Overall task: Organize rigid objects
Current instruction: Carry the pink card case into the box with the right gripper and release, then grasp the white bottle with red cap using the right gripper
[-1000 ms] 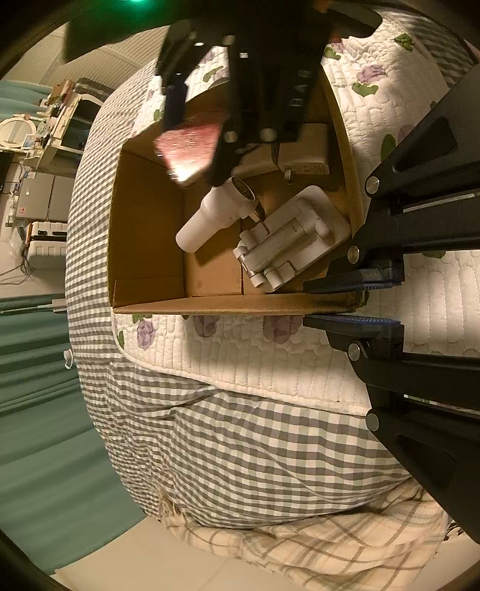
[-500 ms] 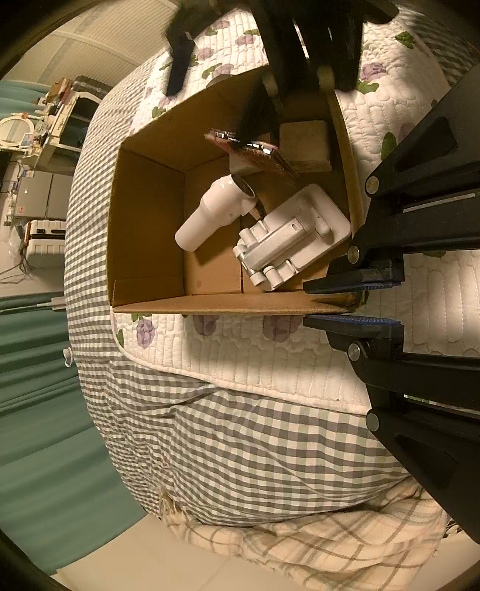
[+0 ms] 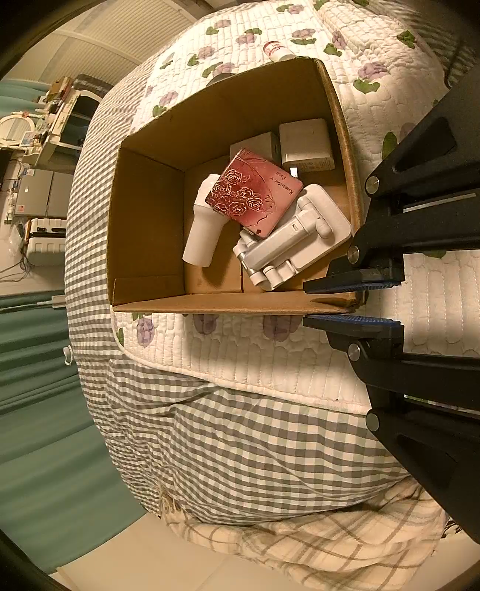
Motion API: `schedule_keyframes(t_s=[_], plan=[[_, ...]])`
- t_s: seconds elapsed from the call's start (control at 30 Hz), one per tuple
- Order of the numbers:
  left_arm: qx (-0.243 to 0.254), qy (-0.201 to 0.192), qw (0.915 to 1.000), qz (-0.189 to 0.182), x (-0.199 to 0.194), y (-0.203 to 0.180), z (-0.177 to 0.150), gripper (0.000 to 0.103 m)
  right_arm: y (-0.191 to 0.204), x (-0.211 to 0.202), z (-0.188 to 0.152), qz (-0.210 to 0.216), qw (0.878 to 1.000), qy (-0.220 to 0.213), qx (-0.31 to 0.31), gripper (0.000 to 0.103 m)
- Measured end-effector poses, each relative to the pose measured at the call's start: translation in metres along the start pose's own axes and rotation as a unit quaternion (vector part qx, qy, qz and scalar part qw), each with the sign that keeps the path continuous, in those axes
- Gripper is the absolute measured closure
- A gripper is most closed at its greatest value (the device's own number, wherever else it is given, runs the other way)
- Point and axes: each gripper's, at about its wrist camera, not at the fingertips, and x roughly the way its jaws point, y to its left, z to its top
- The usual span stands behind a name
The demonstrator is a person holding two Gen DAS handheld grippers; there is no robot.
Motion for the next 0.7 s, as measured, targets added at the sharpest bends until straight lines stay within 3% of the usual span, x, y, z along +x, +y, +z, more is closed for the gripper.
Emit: schedule_keyframes(t_s=[0.13, 0.33, 0.57, 0.7], plan=[[-0.001, 0.000, 1.0000, 0.001, 0.000, -0.001, 0.000, 0.092, -0.035, 0.001, -0.024, -0.037, 0.999, 0.016, 0.021, 0.000], [0.000, 0.003, 1.0000, 0.009, 0.000, -0.004, 0.001, 0.092, -0.081, 0.033, -0.094, -0.068, 0.992, 0.084, 0.069, 0.000], [-0.001, 0.007, 0.9998, 0.016, 0.001, -0.006, 0.002, 0.092, -0.094, 0.072, -0.160, -0.034, 0.982, 0.149, 0.108, 0.000], [-0.007, 0.007, 0.9998, 0.018, 0.000, -0.006, 0.001, 0.092, -0.090, 0.080, -0.172, -0.024, 0.982, 0.160, 0.098, 0.000]])
